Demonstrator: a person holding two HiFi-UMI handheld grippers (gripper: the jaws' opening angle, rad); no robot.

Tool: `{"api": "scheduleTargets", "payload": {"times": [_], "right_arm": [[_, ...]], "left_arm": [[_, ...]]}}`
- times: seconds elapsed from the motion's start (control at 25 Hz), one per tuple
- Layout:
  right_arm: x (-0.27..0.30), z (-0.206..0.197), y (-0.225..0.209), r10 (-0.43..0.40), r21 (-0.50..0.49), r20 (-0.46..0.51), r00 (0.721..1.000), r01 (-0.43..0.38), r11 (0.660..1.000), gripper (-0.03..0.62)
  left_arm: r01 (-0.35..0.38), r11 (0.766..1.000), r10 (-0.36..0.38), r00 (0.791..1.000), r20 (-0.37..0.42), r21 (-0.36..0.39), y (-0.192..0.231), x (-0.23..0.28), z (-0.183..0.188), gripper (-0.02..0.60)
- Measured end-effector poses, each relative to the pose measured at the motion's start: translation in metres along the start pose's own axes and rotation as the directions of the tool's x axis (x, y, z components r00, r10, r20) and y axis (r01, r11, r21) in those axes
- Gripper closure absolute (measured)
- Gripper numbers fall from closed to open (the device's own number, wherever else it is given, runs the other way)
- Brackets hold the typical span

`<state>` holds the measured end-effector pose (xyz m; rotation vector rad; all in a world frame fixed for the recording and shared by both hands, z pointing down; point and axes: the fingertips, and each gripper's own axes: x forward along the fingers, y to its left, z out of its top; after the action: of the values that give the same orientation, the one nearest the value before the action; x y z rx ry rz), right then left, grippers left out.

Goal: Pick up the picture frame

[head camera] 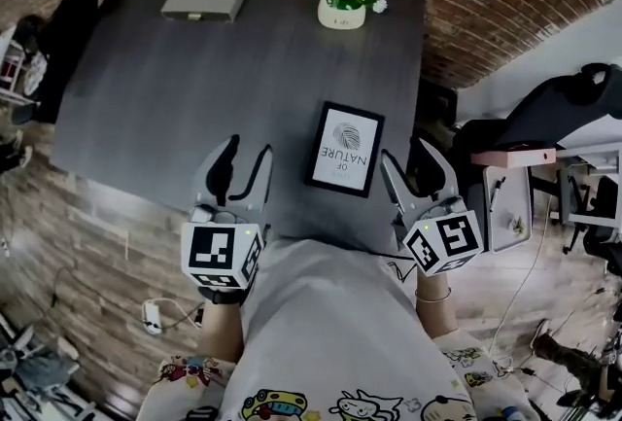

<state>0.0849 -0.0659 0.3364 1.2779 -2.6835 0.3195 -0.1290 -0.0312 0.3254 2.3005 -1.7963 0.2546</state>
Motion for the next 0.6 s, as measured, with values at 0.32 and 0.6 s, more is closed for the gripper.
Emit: {"api": "scheduleTargets", "payload": {"times": [0.32,0.6], "right_arm": [[-0.008,-0.002,-0.017,-0.084,0.043,0.004,0.996,0.083,0.996,0.365],[-0.012,-0.007,-0.025,-0.160,0.073,-0.015,0.987,0.161,0.984,0.364]], "left_arm": [[0.134,0.990,-0.133,0.991,-0.027,0.033,-0.025,0.038,0.009,0.382],[0.223,0.974,-0.221,0.974,-0.054,0.034,-0.032,0.057,0.009,0.383]]}}
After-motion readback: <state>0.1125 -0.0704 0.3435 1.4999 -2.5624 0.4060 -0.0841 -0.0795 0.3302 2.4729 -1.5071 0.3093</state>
